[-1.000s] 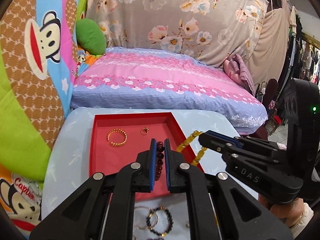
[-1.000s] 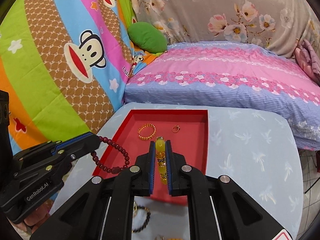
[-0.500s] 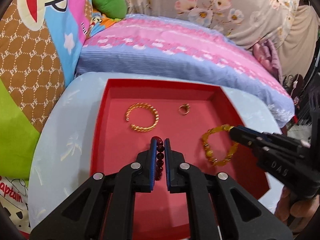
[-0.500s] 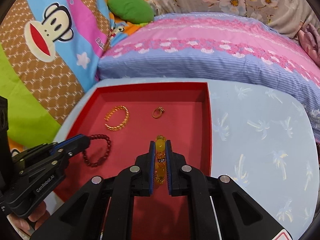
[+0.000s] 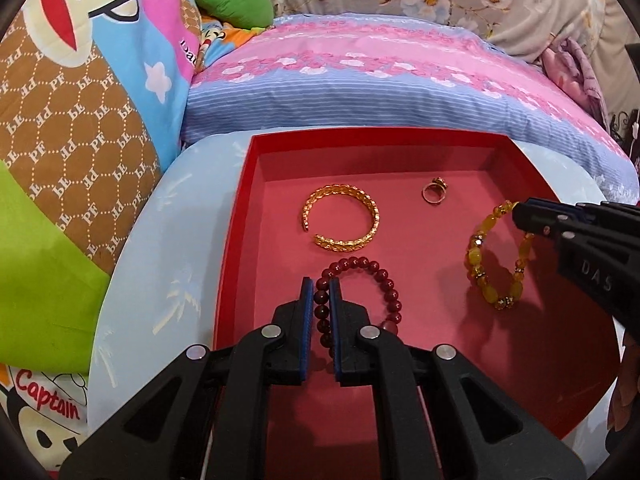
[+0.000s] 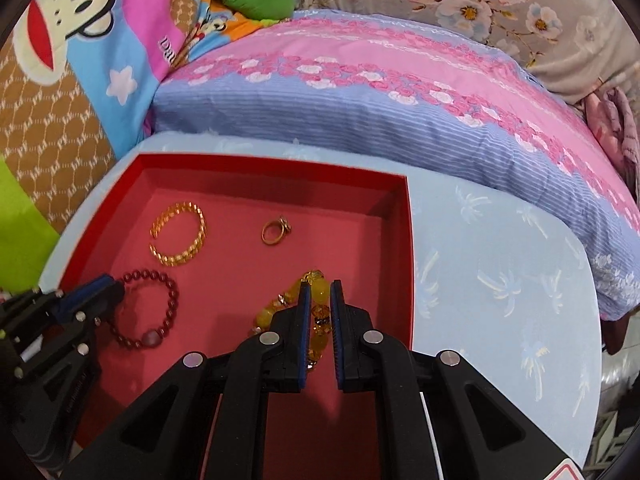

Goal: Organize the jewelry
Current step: 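Carry both bead bracelets into the red tray and open both tools, then withdraw both tools from the tray toward the remaining jewelry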

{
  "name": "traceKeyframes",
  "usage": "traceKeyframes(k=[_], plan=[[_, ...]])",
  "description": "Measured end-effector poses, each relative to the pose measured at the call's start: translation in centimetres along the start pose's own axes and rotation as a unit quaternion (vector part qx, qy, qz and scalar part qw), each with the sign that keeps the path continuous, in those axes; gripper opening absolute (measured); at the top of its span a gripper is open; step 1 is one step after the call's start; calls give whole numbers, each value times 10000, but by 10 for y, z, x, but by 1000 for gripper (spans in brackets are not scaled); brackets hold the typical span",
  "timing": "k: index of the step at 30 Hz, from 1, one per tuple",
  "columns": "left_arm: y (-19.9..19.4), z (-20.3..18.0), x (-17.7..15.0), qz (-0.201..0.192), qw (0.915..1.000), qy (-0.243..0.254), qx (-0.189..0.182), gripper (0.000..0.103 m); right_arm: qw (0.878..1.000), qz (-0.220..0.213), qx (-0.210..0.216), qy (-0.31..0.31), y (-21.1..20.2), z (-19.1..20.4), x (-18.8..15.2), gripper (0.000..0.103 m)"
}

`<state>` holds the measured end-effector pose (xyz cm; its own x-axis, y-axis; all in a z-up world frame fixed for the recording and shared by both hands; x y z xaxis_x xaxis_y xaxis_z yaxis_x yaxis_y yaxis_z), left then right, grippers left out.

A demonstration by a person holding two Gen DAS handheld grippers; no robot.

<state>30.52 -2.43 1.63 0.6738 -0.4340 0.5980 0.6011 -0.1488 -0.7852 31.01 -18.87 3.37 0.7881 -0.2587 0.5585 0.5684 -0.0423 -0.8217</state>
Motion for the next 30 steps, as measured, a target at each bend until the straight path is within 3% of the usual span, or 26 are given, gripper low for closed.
traceKeyframes(k=[1,3,5,6,8,19,30], plan=[[-1,2,0,-1,10000,-51,15,8,10000,-54,18,72,-1,0,2,10],[-2,3,0,-16,10000,-91,18,9,9997,-159,29,191,-6,-4,6,27],[-5,4,0,-30,9999,-111,19,19,9991,-263,77,309,-13,-8,8,40],[-6,4,0,-44,9999,-129,32,30,9987,-332,130,368,-18,-11,8,41],[-13,3,-1,-129,9997,-173,66,37,9981,-418,199,410,-28,-14,6,41],[-61,-19,-17,-376,9992,-128,-5,38,9958,-687,532,289,-96,-20,-40,41],[-111,-31,-70,-442,9985,-280,-160,43,9965,-628,466,311,-144,-41,-114,42]])
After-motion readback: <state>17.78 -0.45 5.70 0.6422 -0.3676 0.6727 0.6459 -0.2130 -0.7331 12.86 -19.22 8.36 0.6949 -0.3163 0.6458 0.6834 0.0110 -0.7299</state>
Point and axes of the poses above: each gripper's, at about its wrist camera, not at the fingertips, and y roughly the way its jaws point, z to its left, x to its top, the point moved 1 cm from there along y, roughly the way its jaws point, and after that the axes turned 14 degrees about y, right-handed, at the moved point
